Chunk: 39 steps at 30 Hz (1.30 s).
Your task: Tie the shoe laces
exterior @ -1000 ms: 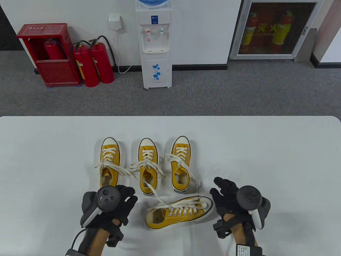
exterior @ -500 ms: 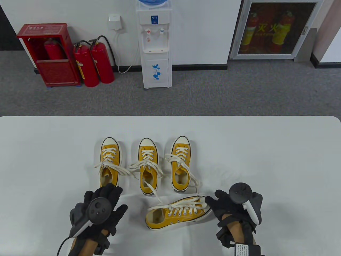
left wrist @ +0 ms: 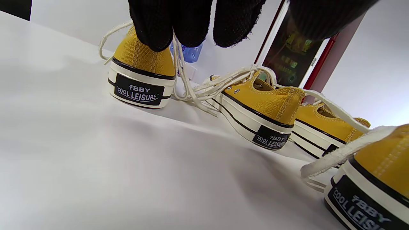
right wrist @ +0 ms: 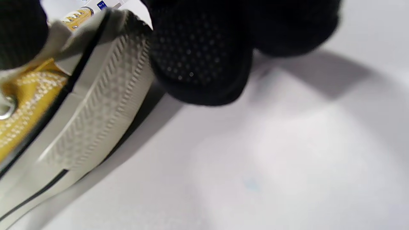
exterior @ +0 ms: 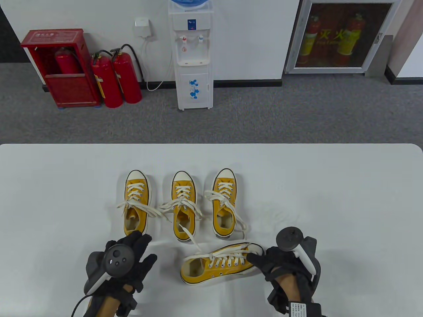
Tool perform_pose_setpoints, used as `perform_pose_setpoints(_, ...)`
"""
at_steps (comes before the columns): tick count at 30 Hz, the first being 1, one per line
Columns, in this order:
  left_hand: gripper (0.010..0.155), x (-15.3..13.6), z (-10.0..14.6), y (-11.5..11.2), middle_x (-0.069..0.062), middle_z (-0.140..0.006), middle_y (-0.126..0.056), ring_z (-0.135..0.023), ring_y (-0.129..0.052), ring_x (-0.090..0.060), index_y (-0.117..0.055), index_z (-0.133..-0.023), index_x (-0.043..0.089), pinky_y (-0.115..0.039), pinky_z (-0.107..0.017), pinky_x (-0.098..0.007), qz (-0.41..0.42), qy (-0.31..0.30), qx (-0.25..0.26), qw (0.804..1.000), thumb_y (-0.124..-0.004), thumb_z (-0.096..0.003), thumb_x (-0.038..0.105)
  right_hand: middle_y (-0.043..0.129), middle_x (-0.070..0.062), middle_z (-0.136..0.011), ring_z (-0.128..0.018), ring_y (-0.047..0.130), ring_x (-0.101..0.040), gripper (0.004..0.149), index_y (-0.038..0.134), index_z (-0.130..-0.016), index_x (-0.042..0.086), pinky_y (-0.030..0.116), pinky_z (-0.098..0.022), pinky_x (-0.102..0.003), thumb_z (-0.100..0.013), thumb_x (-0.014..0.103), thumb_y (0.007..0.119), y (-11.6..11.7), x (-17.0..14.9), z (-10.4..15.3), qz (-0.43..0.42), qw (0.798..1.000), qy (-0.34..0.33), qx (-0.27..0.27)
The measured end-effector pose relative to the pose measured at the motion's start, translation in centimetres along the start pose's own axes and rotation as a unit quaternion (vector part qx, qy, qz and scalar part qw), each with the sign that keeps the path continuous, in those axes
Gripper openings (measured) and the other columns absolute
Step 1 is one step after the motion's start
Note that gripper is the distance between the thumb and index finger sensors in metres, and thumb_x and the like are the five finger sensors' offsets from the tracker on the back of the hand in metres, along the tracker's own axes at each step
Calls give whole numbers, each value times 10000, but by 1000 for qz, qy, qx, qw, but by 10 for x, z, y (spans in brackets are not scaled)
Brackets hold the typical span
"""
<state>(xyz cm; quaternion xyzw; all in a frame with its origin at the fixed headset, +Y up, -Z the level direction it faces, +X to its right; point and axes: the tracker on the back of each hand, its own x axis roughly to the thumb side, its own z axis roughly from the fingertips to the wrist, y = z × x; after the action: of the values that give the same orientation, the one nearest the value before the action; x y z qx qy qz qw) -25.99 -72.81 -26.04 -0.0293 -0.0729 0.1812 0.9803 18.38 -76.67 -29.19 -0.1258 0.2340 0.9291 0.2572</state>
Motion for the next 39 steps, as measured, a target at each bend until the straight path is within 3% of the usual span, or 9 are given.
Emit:
perform_pose_setpoints(9,708,-1,0,0,-105,-1209,-541,-1080,-664,-419,-582,-1101,288,-373,-747,-782,3,2,-4,1000,-696,-485,619,783,-14,-756,-353,960,-37,878,673,-921,98,848,-285,-308,-350,754,799,3,-6,-6,-63,998,1,15)
perform_pose_setpoints(16,708,-2,0,0,-109,-1209,-538,-1070,-681,-417,-580,-1102,287,-383,-747,-780,7,2,-1,1000,-696,-486,618,726,-10,-815,-482,986,-87,864,618,-913,130,851,-371,-346,-354,763,800,3,-2,-3,-114,993,-26,-4)
perform_pose_setpoints(19,706,-2,0,1,-108,-1208,-540,-1066,-689,-415,-582,-1101,288,-386,-746,-779,8,1,0,1000,-696,-487,618,669,-63,-883,-654,993,-172,837,580,-899,138,853,-458,-403,-368,739,816,3,2,0,-155,986,-50,-21)
perform_pose_setpoints(25,708,-3,0,1,-107,-1207,-543,-1060,-699,-413,-583,-1101,286,-391,-746,-778,10,0,3,1000,-696,-486,618,544,-123,-952,-791,927,-398,810,491,-898,117,799,-570,-590,-409,644,863,10,7,4,-301,948,-101,-13)
perform_pose_setpoints(30,704,-4,0,2,-108,-1196,-579,-1046,-725,-410,-596,-1097,283,-404,-745,-776,12,0,5,1000,-698,-485,617,471,-125,-972,-796,896,-460,811,369,-919,139,799,-549,-645,-446,550,883,21,15,8,-418,900,-121,30)
perform_pose_setpoints(34,701,-4,0,2,-105,-1190,-595,-1038,-739,-408,-602,-1094,283,-410,-744,-775,13,-1,4,1000,-697,-485,616,476,-100,-959,-813,887,-452,814,306,-926,148,755,-560,-681,-462,489,881,29,20,9,-477,869,-127,30)
perform_pose_setpoints(39,700,-5,0,2,-107,-1188,-600,-1035,-744,-407,-606,-1093,281,-415,-743,-774,13,-1,3,1000,-697,-485,615,482,-103,-946,-808,887,-438,812,300,-928,123,762,-579,-639,-466,473,869,32,22,9,-486,865,-128,-1)
